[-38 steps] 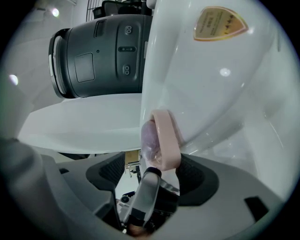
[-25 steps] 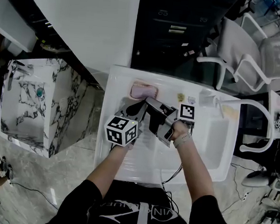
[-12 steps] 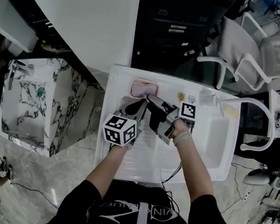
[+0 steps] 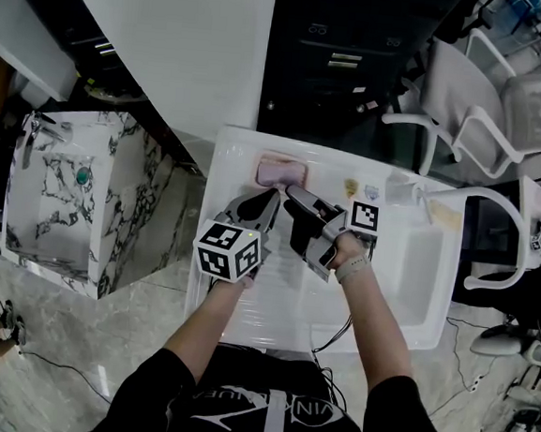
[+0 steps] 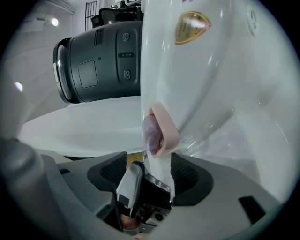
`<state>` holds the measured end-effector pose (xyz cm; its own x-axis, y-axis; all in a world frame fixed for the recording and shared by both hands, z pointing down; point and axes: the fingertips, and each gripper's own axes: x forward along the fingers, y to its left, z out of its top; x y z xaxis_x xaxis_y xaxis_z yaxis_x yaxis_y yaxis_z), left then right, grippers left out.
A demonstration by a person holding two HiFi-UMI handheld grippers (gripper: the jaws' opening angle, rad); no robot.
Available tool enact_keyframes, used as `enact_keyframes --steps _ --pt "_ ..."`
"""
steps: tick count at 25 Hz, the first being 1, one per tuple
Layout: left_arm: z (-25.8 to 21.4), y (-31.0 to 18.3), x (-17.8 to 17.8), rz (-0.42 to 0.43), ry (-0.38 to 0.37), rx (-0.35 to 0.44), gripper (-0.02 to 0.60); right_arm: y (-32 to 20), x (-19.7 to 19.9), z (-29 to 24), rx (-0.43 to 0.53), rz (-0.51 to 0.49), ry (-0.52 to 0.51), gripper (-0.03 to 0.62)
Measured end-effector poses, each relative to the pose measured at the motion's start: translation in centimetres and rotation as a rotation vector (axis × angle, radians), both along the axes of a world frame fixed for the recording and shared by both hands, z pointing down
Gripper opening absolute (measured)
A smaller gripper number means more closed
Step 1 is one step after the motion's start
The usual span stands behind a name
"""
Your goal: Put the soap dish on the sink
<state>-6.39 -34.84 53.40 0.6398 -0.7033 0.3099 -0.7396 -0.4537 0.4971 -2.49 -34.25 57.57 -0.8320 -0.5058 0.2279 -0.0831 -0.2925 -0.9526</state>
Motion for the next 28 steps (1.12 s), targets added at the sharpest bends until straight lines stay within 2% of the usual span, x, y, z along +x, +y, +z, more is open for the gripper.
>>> enact_keyframes --steps 5,7,10,14,19,28 --pt "-0.4 0.5 -0.3 -0.006 -0.021 0.008 0.014 0.9 -0.1 -0.8 0.056 -0.043 0.032 0.301" --pt "-0.7 0.8 -0.4 -0.009 -0.029 0.013 0.014 1.3 0.1 -1.1 0.086 -0.067 0.081 0.210" --pt "-1.1 1.1 -0.6 -0.018 -0.039 0.021 0.014 1.9 0.3 -1.6 0.143 -0.113 0.164 0.125" --pt "-1.7 1.8 -1.0 -0.033 -0.048 0.029 0.015 2.2 0.5 -2.7 0.281 -0.166 0.246 0.059" --pt "-2.5 2.7 -1.2 -0.044 -0.062 0.048 0.014 2.8 1.2 -4.1 0.409 -0.179 0.344 0.043" --pt "-4.0 5.2 -1.1 -0.052 -0.096 0.091 0.014 5.0 2.8 -6.5 0.550 -0.198 0.447 0.037"
